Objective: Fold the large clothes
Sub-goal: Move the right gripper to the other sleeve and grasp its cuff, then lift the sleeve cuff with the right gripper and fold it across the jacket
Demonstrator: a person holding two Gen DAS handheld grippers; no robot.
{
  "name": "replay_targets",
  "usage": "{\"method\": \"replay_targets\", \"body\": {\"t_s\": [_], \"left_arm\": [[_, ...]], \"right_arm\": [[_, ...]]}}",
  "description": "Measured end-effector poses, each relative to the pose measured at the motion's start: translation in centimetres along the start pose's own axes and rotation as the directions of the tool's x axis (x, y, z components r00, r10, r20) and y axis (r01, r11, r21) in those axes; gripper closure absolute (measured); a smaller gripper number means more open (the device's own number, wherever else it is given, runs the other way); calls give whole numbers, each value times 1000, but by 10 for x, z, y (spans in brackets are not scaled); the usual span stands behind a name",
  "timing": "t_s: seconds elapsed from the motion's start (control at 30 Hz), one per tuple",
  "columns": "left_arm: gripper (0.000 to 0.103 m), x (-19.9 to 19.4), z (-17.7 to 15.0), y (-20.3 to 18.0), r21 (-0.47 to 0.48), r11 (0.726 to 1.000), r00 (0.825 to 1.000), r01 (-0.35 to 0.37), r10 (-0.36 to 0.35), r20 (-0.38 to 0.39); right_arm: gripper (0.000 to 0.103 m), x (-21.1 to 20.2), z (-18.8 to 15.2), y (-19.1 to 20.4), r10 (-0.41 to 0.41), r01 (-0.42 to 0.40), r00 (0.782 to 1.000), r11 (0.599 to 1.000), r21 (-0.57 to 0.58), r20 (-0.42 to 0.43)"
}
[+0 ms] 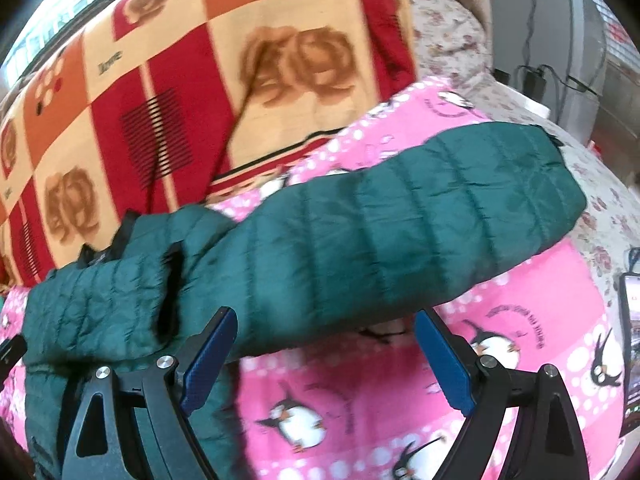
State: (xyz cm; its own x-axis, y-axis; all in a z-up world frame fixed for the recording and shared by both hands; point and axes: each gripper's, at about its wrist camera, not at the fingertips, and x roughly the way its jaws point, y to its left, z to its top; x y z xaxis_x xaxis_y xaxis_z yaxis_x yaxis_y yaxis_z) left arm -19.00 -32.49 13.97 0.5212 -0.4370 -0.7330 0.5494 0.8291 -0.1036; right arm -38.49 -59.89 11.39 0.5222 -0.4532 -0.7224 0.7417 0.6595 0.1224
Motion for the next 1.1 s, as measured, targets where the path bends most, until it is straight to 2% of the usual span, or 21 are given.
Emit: {"method": "replay_targets", "body": {"t_s": [0.23, 0.4, 0.53, 0.77, 0.8, 0.83, 0.87, 0.93, 1.0, 1.1], "left_arm": [[16, 12, 0, 13, -21, 1000, 1000, -15, 14, -20], [16, 20, -1, 21, -30, 999, 999, -20, 19, -35], [16, 25, -1, 25, -32, 999, 999, -22, 20, -45], [16, 31, -3, 31, -26, 999, 998, -35, 34, -59], [16, 30, -3, 33, -27, 999, 998, -38, 37, -57], [16, 30, -3, 35, -32, 999, 998, -41, 39, -55], [16, 30, -2, 38, -38, 998, 998, -42, 40, -54], [16, 29, -2, 43, -55, 998, 998, -43, 40, -53], [16, 28, -2, 46, -66, 997, 998, -42, 39, -52], [16, 24, -2, 48, -67, 997, 998, -43, 40, -41]], "right_arm": [[14, 16, 11, -56, -113, 111, 993, 989, 99, 15], [14, 27, 27, -103, -187, 179, 982, 963, 199, 20], [14, 40, 42, -127, -197, 188, 980, 952, 241, 13], [14, 60, 60, -135, -206, 190, 978, 951, 246, 40], [20, 62, 61, -135, -204, 187, 978, 954, 235, 49], [35, 64, 62, -135, -203, 185, 977, 957, 224, 59], [42, 63, 62, -134, -206, 188, 976, 960, 206, 73], [65, 59, 62, -135, -192, 170, 977, 965, 199, 94], [78, 53, 62, -138, -145, 120, 983, 971, 206, 113], [83, 38, 59, -138, -30, -3, 989, 973, 230, 143]]}}
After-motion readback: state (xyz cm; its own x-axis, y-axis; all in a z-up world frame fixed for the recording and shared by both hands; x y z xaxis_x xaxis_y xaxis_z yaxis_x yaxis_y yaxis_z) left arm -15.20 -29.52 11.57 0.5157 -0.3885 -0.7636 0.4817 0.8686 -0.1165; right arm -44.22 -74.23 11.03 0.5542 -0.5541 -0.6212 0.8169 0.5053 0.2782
